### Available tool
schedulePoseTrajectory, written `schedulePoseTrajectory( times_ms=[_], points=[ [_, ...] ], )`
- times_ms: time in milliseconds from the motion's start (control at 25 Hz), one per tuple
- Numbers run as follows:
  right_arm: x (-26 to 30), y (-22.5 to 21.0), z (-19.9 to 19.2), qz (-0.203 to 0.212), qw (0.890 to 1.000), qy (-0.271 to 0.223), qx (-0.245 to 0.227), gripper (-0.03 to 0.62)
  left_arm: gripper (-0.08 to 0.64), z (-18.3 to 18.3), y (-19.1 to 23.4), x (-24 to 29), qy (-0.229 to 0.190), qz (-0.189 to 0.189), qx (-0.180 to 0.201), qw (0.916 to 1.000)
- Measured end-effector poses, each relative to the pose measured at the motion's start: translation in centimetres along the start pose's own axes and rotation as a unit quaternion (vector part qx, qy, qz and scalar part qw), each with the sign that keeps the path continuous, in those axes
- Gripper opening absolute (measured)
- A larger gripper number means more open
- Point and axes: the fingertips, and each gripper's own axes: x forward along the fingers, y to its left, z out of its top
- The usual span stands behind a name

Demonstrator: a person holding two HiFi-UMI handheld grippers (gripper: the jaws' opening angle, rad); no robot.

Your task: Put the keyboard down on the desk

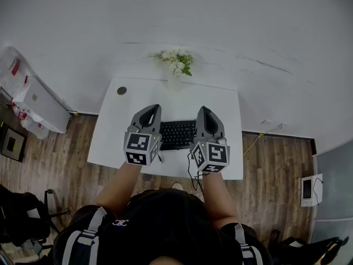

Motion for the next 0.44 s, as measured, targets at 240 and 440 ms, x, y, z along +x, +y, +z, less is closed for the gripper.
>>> schedulePoseTrajectory(
  times_ms=[240,440],
  points=[
    [-0.11,-0.07,-0.68,0.001,1.0,0.011,-0.002,0.003,0.0,-0.24,-0.27,-0.12,0.002,-0.001,-0.004,1.0],
    [0.16,-0.05,-0.89,0.002,1.0,0.014,0.001,0.002,0.0,-0.33,-0.23,-0.01,0.005,-0.005,-0.008,0.9999]
  ],
)
